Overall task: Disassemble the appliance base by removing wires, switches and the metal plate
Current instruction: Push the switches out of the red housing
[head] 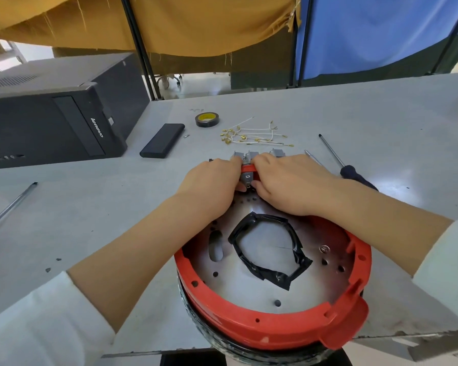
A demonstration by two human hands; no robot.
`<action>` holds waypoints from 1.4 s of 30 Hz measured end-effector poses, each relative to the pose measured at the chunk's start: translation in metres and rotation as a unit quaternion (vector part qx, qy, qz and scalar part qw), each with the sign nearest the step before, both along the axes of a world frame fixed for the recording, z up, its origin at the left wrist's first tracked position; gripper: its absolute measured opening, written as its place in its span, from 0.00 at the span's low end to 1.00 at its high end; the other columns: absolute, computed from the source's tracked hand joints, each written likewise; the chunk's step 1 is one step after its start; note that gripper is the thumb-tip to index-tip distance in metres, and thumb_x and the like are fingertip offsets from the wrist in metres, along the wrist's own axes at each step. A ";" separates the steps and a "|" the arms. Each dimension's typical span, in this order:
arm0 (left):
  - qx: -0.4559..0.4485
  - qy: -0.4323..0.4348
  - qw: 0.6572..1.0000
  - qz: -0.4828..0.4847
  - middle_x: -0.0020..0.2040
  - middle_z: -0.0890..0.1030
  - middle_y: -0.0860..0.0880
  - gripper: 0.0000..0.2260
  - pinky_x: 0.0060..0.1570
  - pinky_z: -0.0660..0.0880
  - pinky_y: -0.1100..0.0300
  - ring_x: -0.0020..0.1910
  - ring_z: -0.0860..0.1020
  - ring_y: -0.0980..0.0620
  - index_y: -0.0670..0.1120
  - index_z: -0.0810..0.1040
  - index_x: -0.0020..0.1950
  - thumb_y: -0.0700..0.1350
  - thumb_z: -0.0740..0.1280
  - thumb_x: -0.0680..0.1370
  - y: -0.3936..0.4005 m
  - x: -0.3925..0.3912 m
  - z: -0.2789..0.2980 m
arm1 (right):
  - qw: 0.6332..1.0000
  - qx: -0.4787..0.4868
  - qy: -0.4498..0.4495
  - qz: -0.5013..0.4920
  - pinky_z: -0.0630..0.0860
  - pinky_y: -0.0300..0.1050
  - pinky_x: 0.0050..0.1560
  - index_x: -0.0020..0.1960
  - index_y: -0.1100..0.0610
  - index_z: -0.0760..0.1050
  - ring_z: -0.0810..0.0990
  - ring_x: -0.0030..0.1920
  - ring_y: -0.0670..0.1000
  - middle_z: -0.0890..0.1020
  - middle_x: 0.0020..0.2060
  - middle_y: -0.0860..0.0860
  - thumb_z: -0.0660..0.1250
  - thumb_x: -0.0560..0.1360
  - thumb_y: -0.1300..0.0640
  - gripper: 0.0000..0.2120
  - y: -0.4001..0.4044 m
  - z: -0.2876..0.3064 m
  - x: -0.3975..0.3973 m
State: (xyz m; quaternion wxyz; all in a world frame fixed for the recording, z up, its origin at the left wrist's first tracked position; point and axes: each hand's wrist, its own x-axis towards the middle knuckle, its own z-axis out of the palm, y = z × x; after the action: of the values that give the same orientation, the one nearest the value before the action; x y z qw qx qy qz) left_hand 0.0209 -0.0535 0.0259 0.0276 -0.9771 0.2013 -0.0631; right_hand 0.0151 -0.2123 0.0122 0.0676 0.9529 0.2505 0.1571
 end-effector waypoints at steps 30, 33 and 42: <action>-0.076 0.036 0.996 0.006 0.49 0.77 0.41 0.13 0.35 0.63 0.55 0.38 0.68 0.44 0.46 0.66 0.61 0.38 0.57 0.76 0.002 0.003 -0.003 | 1.000 -0.004 0.005 -0.010 0.57 0.47 0.31 0.55 0.58 0.64 0.78 0.42 0.59 0.75 0.53 0.54 0.51 0.81 0.48 0.13 -0.001 -0.003 0.004; -0.061 0.021 0.998 0.024 0.49 0.77 0.41 0.13 0.32 0.61 0.56 0.38 0.66 0.44 0.45 0.67 0.59 0.37 0.58 0.75 -0.001 -0.002 -0.001 | 1.000 -0.017 -0.001 -0.014 0.54 0.47 0.29 0.55 0.58 0.64 0.78 0.42 0.59 0.74 0.53 0.54 0.51 0.81 0.49 0.13 0.001 -0.004 0.004; -0.047 -0.007 0.997 0.065 0.50 0.77 0.41 0.13 0.35 0.64 0.54 0.40 0.68 0.44 0.45 0.67 0.59 0.36 0.57 0.75 -0.008 -0.002 -0.003 | 0.998 -0.044 -0.006 -0.033 0.50 0.45 0.26 0.55 0.59 0.65 0.78 0.41 0.58 0.75 0.50 0.54 0.54 0.79 0.56 0.08 0.005 -0.004 0.006</action>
State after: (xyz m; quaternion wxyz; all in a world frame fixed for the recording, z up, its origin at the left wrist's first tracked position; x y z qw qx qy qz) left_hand 0.0193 -0.0614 0.0230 -0.0134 -0.9878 0.1341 -0.0775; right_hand 0.0212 -0.2078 0.0081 0.1157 0.9557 0.2253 0.1498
